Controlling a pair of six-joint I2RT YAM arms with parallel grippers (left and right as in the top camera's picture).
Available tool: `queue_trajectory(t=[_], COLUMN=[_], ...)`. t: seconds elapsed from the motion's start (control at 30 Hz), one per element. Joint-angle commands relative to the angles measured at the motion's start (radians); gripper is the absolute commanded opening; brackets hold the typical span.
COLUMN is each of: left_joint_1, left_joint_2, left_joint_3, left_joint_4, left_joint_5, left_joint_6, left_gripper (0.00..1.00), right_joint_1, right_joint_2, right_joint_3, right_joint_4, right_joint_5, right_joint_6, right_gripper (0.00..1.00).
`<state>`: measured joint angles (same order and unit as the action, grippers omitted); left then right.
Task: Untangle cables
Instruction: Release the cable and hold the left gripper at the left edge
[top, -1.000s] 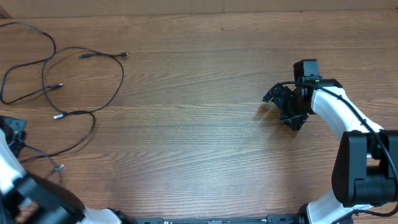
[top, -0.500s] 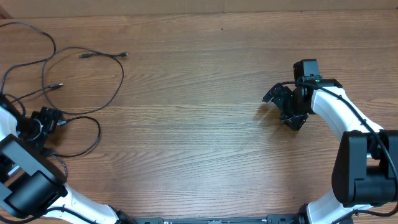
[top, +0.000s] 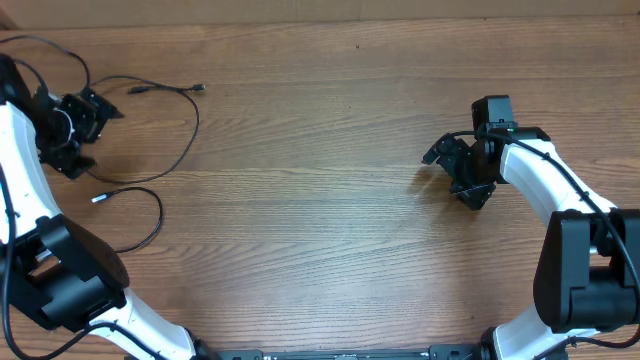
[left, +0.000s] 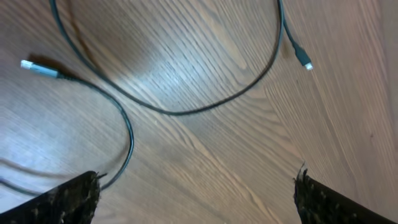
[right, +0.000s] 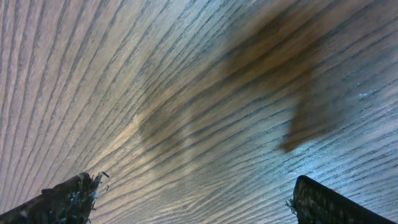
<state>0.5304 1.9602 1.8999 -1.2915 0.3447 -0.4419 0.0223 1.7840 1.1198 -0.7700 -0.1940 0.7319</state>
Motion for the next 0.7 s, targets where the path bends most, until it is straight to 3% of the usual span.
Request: queue_trajectory(t=[0.0,0.37,0.67], left_joint_1=[0.007,0.006,-0.034], left_joint_2=[-0.014,-0.023,-0.122], left_joint_3=[0.1,0.185,0.185], left_joint_4=[-0.068,-0.152,-0.116], left_joint_5=[-0.028,-0.047,0.049], left_joint_6=[0.016,0.016,0.021], left_gripper=[1.0,1.0,1.0], right_joint_1=[0.006,0.006,0.006], right_joint_2=[-0.001,-0.001,-0.001], right_joint_3=[-0.004,-0.004,-0.004], right_joint_4=[0.005,0.005,0.005], right_joint_5=[0.01,0.01,0.01], right_joint_6=[-0.008,-0.008,-0.008], right_gripper=[1.0,1.0,1.0])
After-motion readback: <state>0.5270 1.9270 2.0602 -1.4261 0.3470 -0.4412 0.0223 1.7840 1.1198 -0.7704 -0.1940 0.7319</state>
